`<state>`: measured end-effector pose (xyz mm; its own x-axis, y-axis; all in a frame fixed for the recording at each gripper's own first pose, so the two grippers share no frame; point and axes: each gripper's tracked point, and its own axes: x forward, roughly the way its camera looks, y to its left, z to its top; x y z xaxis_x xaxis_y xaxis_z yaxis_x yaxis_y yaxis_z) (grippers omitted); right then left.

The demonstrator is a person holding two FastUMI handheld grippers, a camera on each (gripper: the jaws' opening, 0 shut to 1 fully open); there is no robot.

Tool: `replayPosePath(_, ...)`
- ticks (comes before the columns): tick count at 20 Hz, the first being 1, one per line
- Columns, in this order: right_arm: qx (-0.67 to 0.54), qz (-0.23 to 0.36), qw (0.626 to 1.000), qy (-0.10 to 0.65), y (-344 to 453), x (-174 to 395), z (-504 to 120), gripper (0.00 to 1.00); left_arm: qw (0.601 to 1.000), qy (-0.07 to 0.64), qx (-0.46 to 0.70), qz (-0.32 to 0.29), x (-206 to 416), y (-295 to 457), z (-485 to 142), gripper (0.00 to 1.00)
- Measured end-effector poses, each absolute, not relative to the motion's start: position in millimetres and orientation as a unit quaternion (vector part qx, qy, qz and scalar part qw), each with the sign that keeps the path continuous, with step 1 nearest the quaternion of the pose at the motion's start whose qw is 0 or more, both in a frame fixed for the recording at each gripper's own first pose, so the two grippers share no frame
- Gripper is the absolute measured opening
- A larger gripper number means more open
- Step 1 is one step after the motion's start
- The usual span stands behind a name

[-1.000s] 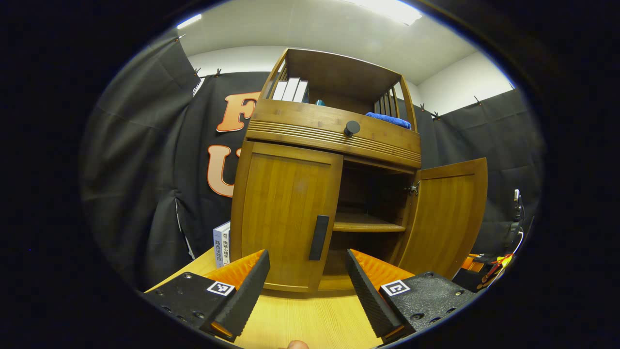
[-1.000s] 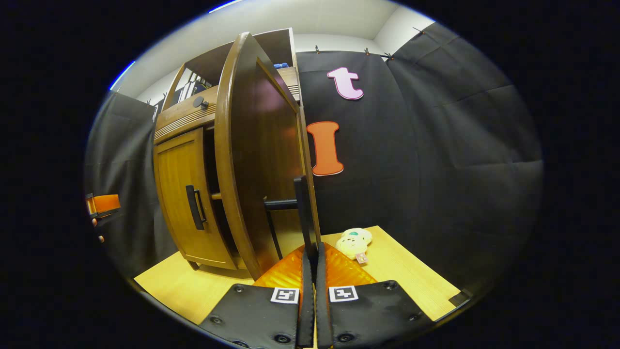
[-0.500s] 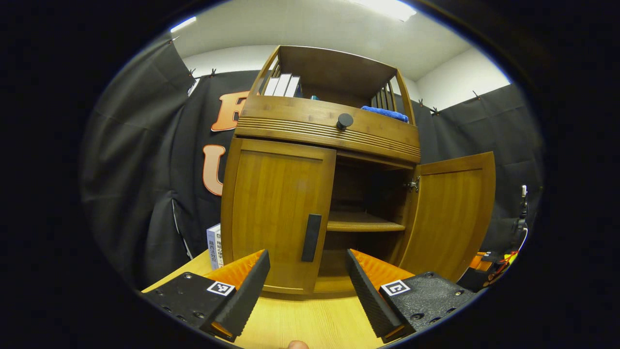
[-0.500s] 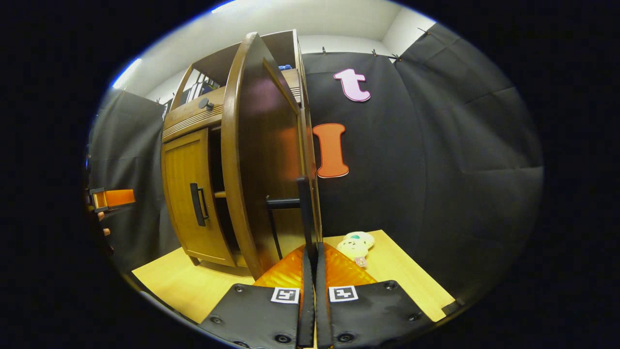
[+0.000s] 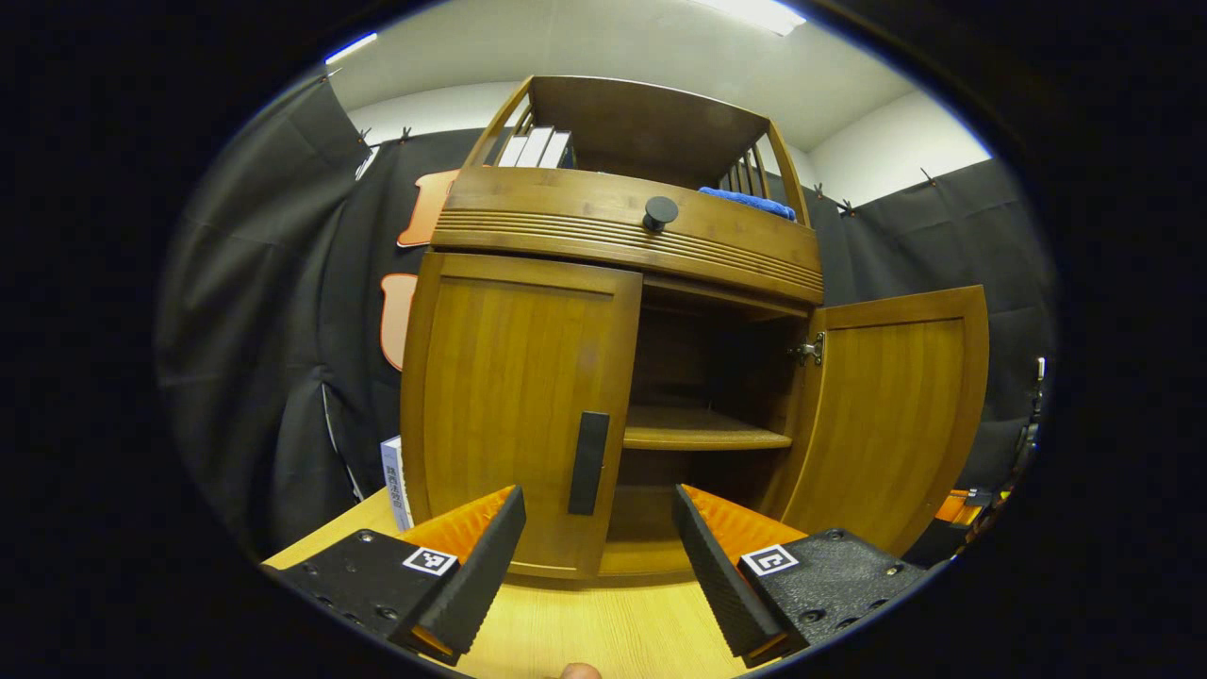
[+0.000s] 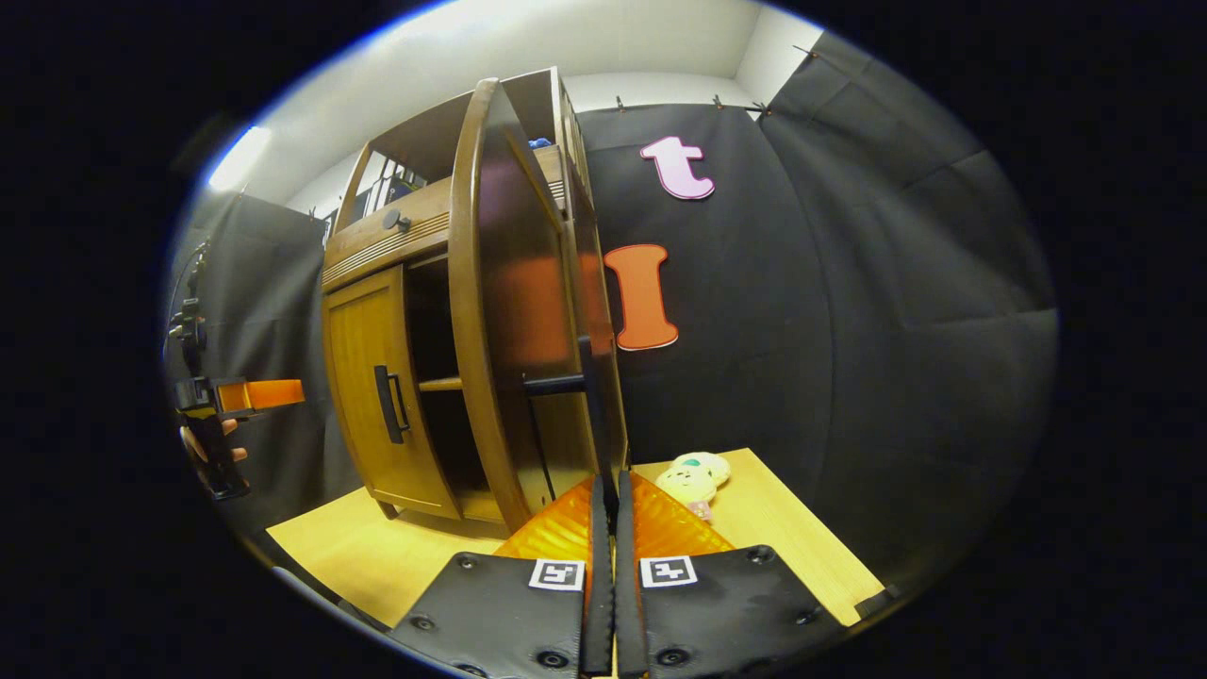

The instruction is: Open the right door of the double-door shoe cabinet with the right hand, and open the left door with the left hand.

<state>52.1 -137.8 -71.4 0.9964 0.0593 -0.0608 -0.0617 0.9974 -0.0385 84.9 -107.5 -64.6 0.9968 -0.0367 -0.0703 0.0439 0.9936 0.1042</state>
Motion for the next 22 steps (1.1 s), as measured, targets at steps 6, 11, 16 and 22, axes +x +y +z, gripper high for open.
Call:
replayPosePath(6,-0.004,0.021,0.999,0.032,-150,29,-73,0.09,0.997,0.050,0.055,-0.015,110,-112,-88,0.92)
replayPosePath(11,-0.016,-0.010,1.000,0.007,-164,15,-56,0.29,0.997,0.053,0.063,-0.015,133,-113,-96,0.92)
replayPosePath(16,-0.025,-0.024,0.999,-0.009,-167,1,-43,0.80,0.996,0.038,0.085,-0.007,167,-106,-98,0.97)
replayPosePath(22,-0.021,-0.046,0.999,-0.020,-175,-9,-31,0.98,0.994,0.022,0.107,-0.009,200,-101,-102,0.95)
